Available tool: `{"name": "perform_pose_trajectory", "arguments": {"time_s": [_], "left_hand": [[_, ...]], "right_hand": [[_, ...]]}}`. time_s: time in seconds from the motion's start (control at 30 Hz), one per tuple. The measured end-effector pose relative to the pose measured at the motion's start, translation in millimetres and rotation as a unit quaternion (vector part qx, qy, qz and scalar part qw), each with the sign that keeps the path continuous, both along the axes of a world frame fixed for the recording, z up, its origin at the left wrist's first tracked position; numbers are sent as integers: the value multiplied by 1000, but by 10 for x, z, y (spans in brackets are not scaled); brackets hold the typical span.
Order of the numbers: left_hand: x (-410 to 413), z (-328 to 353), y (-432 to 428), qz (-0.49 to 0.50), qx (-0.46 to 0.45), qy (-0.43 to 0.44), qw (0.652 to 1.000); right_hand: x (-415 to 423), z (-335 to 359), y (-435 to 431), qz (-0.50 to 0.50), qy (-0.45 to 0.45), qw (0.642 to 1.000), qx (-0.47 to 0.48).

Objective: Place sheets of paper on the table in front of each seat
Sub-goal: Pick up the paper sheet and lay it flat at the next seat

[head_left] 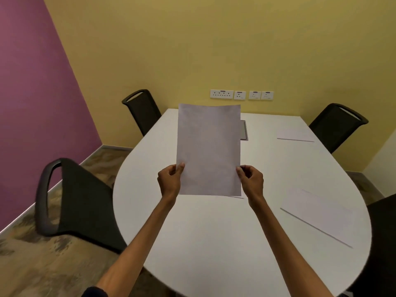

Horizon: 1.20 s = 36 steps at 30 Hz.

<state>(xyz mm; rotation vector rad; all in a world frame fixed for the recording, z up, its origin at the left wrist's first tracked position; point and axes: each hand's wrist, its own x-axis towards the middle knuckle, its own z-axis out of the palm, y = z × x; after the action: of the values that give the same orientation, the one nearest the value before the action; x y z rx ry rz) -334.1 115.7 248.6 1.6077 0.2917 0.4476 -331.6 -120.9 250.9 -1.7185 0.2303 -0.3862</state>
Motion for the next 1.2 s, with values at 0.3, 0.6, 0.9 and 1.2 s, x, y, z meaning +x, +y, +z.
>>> {"name": "perform_pose_trajectory", "arguments": {"time_s": [0.3, 0.6, 0.9, 1.2], "left_hand": [[-1039, 84, 447, 52, 7, -13, 999], [-1392, 155, 863, 89, -16, -9, 996], [-1665, 125, 1374, 127, -36, -29, 991], [-1911, 81, 2451, 173, -42, -26, 984]], "right_hand": [[-795, 74, 484, 67, -22, 998, -4], [-1023, 78, 929, 103, -17, 994, 12], [-1085, 57, 1532, 139, -9, 990, 34], [-1202, 17, 2665, 176, 9, 984, 35]]}}
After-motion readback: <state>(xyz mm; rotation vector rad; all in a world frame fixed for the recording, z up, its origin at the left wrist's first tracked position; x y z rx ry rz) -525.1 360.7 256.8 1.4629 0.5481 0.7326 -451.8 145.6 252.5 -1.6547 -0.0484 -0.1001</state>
